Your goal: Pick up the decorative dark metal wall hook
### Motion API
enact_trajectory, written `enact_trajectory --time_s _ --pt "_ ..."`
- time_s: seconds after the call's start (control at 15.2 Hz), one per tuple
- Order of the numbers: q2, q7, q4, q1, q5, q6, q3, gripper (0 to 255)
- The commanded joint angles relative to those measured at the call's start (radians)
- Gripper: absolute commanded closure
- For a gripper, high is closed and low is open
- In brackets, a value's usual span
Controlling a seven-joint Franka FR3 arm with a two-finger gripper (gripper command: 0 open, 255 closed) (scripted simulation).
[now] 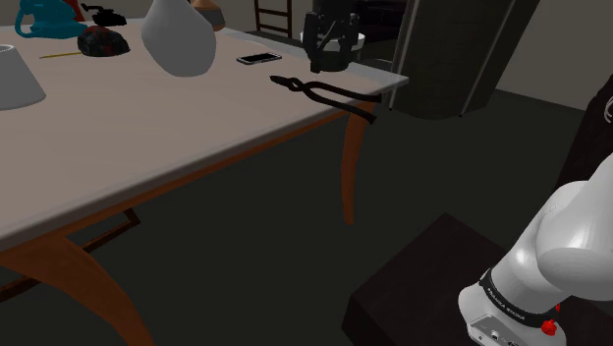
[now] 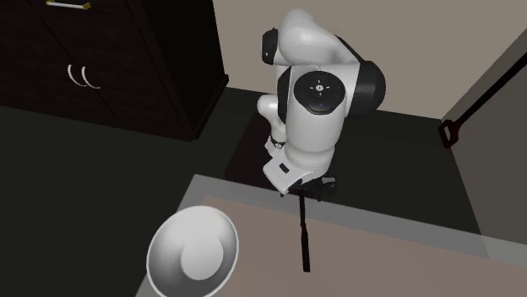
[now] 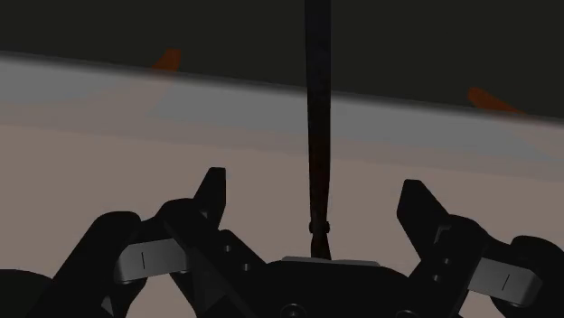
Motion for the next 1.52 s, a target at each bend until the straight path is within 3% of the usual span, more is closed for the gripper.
enact_trajectory --time_s 0.0,0.53,0.59,1.19,1.45 --pt "0.026 0.000 0.022 0.006 0.002 0.005 0.007 0" --pt "-0.005 -0.009 -0.106 0.006 0.006 0.101 0.006 0" --pt "-0.005 -0.008 -0.106 0.006 0.006 0.102 0.006 255" --pt "-0.005 -0.009 -0.106 0.006 0.006 0.101 0.006 255" --pt "0.012 -0.004 -0.031 0.006 0.003 0.043 0.006 255"
